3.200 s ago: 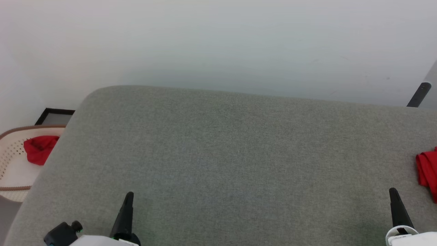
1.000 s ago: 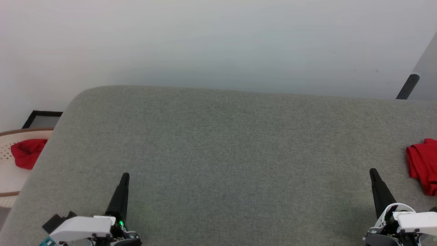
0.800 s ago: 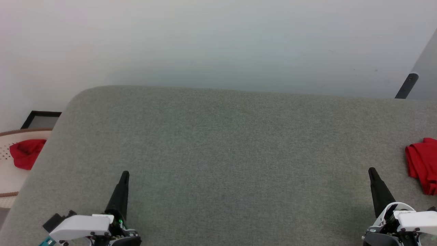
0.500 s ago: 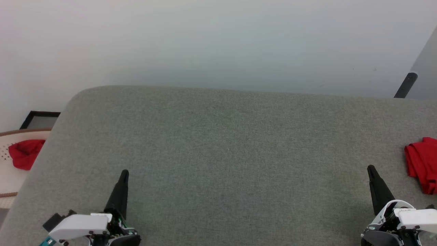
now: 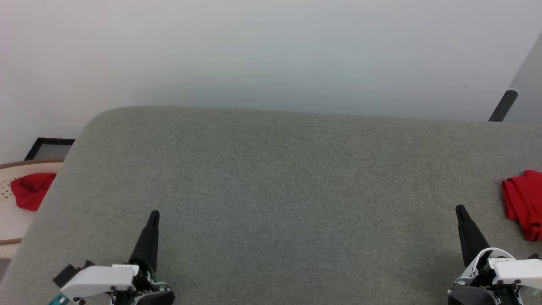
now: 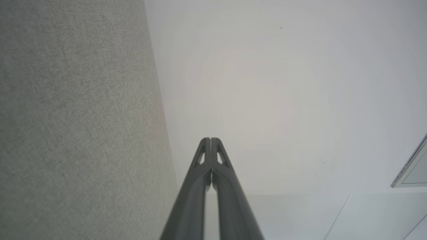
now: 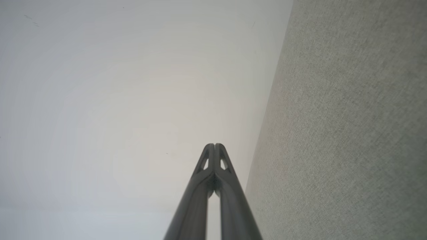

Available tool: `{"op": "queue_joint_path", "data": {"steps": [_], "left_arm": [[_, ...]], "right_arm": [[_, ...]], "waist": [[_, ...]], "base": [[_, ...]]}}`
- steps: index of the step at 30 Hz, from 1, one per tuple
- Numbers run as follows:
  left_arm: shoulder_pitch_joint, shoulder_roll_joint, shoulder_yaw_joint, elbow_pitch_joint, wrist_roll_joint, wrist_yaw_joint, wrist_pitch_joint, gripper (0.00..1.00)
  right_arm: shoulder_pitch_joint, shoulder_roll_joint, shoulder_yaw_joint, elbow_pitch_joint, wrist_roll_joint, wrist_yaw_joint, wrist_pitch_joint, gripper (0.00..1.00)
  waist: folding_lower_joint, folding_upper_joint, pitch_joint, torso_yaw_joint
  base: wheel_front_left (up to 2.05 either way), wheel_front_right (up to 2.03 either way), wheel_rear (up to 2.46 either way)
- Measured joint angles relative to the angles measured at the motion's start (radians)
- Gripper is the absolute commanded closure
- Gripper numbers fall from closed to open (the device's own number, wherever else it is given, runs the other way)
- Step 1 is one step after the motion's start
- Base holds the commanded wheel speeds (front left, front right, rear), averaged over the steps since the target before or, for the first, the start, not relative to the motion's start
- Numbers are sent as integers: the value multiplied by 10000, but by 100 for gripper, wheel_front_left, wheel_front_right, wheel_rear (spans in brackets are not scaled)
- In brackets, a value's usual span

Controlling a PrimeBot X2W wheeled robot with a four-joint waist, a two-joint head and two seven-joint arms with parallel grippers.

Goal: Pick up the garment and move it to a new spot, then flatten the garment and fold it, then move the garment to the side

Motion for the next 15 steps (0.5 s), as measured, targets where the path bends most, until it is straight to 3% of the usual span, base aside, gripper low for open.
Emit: {"op": "queue_joint_path", "data": {"steps": [15], "left_arm": [[-1, -35, 40, 0, 38, 0, 44, 100]], "right_arm": [[0, 0, 0, 0, 0, 0, 0, 100]], "waist": [[0, 0, 0, 0]], "base": [[0, 0, 0]]}}
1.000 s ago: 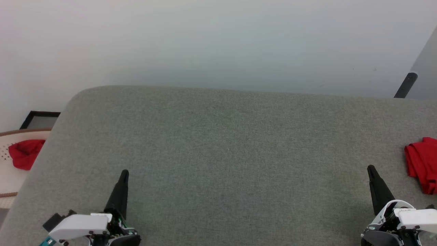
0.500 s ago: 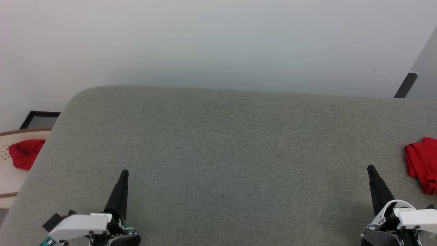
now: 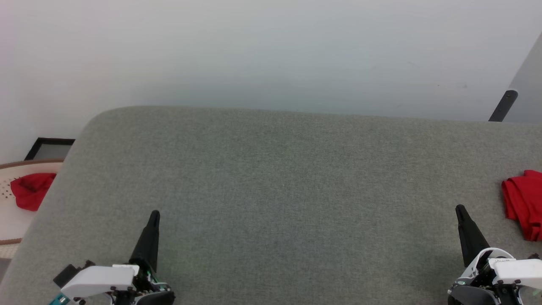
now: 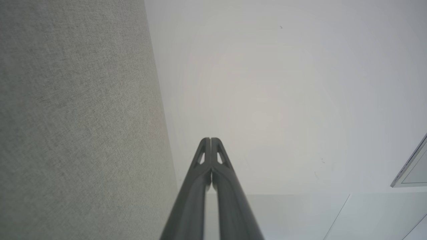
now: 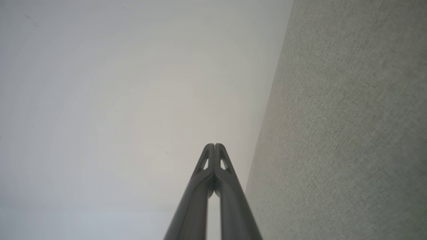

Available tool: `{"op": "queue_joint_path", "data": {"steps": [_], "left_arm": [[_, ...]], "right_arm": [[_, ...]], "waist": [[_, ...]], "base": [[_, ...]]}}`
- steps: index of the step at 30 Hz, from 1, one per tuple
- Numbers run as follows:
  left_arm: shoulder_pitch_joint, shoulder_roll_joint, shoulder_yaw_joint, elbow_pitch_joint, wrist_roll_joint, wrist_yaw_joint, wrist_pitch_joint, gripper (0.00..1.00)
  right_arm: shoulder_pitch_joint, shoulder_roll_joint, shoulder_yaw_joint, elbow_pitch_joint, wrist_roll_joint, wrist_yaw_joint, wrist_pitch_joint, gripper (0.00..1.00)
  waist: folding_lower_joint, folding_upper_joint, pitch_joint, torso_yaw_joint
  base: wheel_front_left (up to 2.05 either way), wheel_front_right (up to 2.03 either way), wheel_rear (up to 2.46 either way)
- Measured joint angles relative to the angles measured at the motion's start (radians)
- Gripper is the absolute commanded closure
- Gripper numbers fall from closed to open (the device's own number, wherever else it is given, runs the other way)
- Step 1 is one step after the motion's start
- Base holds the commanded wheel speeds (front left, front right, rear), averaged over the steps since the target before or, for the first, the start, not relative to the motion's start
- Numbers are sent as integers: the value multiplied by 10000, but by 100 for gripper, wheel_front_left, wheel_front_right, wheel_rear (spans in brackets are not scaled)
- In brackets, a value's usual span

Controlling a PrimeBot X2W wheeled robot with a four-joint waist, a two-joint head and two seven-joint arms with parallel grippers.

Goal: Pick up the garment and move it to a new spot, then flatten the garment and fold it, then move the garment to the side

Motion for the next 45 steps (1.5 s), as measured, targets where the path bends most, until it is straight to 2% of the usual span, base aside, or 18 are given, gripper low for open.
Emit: {"op": "queue_joint_path", "data": {"steps": [45], "left_arm": [[-5, -58, 86, 4, 79, 0, 46, 100]], "right_arm": [[0, 0, 0, 0, 0, 0, 0, 100]], "waist": [[0, 0, 0, 0]], "base": [[0, 0, 0]]}}
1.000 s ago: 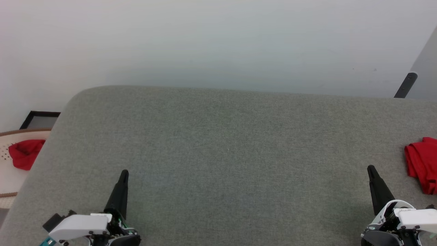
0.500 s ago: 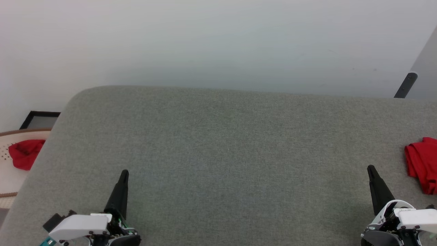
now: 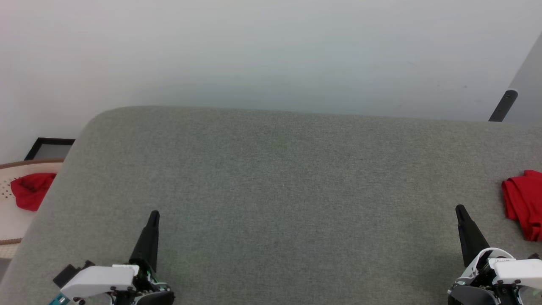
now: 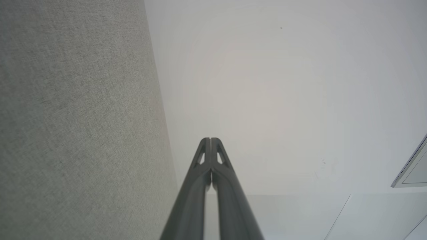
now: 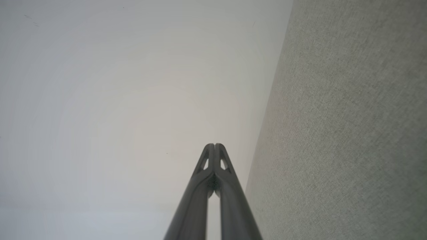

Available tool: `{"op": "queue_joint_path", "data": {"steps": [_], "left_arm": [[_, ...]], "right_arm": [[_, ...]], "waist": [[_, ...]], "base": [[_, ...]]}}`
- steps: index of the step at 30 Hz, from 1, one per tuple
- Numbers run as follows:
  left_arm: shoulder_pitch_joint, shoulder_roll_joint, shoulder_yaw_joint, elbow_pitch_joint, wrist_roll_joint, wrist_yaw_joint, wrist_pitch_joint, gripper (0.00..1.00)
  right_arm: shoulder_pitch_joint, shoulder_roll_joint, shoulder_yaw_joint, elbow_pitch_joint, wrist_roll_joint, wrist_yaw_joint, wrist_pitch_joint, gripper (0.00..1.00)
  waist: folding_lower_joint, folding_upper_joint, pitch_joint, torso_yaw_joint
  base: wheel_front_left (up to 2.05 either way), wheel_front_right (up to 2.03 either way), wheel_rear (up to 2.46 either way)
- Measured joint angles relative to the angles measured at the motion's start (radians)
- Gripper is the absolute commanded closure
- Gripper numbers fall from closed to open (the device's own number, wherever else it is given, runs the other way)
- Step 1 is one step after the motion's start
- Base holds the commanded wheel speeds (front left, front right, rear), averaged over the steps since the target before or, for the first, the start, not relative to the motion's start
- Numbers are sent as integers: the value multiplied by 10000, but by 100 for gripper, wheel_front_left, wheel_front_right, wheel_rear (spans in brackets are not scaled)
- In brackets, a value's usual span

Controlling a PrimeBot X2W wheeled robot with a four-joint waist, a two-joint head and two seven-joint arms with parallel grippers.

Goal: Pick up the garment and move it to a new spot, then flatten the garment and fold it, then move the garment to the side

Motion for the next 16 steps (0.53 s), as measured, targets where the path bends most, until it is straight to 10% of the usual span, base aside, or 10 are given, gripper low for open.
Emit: {"op": "queue_joint_path", "data": {"steps": [16], "left_arm": [[-1, -12, 19, 0, 17, 0, 21, 100]], "right_arm": [[0, 0, 2, 0, 0, 0, 0, 100]], "waist": [[0, 0, 0, 0]], "base": [[0, 0, 0]]}}
